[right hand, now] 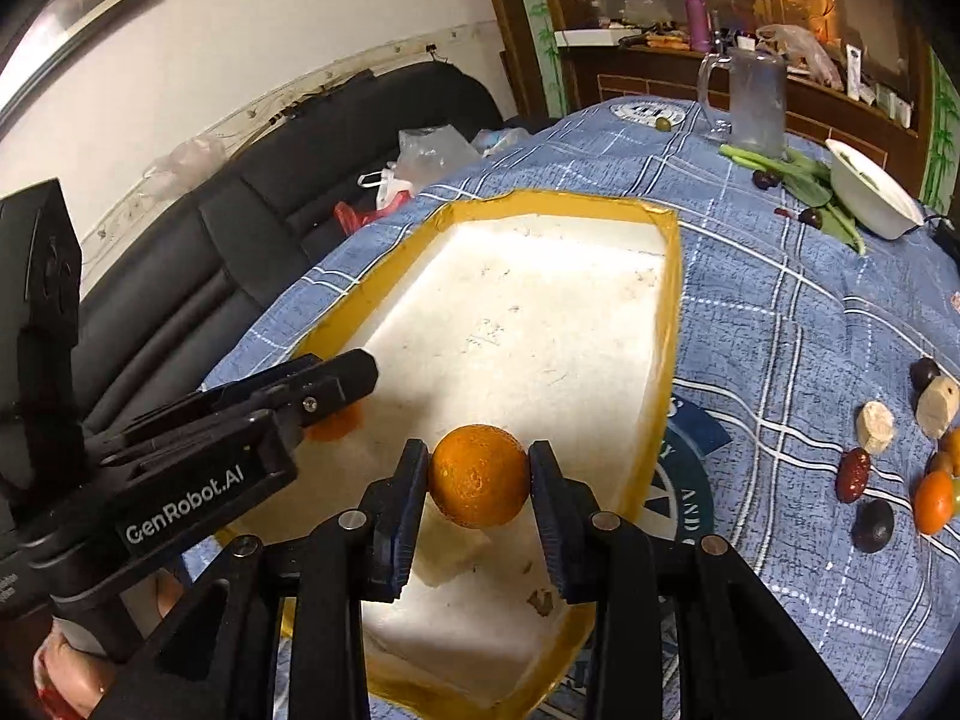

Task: Organize fruits

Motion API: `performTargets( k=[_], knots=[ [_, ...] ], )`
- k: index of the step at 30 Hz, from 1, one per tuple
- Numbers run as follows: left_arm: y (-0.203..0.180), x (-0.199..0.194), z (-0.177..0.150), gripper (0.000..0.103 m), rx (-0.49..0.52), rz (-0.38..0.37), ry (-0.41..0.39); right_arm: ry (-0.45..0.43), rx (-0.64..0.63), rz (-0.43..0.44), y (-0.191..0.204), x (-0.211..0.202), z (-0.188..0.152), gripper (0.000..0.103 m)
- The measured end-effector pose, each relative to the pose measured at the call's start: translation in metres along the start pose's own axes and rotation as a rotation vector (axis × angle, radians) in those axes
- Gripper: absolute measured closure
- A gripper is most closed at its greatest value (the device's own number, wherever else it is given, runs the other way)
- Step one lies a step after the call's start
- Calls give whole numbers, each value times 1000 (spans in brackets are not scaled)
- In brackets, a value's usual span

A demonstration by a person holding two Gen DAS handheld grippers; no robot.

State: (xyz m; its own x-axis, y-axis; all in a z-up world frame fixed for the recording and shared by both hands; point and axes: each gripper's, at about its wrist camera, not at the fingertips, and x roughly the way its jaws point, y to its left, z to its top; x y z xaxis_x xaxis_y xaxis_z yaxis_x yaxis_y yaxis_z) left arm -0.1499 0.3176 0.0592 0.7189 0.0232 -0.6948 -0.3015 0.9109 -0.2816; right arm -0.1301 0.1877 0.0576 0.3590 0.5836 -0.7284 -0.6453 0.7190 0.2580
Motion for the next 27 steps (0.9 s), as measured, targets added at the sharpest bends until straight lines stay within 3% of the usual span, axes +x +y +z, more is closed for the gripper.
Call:
performTargets(
  k=[2, 6, 9, 11, 13, 15, 18, 22, 27],
  knots=[
    [3, -6, 3, 46, -28, -21, -17, -22, -10, -19, -1, -9, 4, 55],
    [-1, -23, 4, 44, -31, -36, -37, -94, -29, -83, -12, -47, 27, 54],
    [-9, -35, 5, 36, -21, -50, -49, -212, -8, -167, -33, -107, 67, 54],
    [-16, -43, 4, 29, -6, -56, -64, -287, 3, -226, -43, -146, 86, 45],
    [-26, -46, 3, 28, 15, -69, -76, -352, 25, -286, -55, -186, 92, 23],
    [-35, -43, 1, 27, 25, -83, -63, -383, 42, -328, -65, -214, 82, 18],
    [-56, -31, -5, 27, 49, -135, -4, -353, 67, -364, -82, -223, 46, 15],
    [-91, -27, -20, 27, 133, -166, 28, -283, 149, -390, -118, -210, -11, 15],
    [-125, -41, -35, 27, 255, -155, 16, -225, 286, -353, -168, -189, -63, 15]
  ],
)
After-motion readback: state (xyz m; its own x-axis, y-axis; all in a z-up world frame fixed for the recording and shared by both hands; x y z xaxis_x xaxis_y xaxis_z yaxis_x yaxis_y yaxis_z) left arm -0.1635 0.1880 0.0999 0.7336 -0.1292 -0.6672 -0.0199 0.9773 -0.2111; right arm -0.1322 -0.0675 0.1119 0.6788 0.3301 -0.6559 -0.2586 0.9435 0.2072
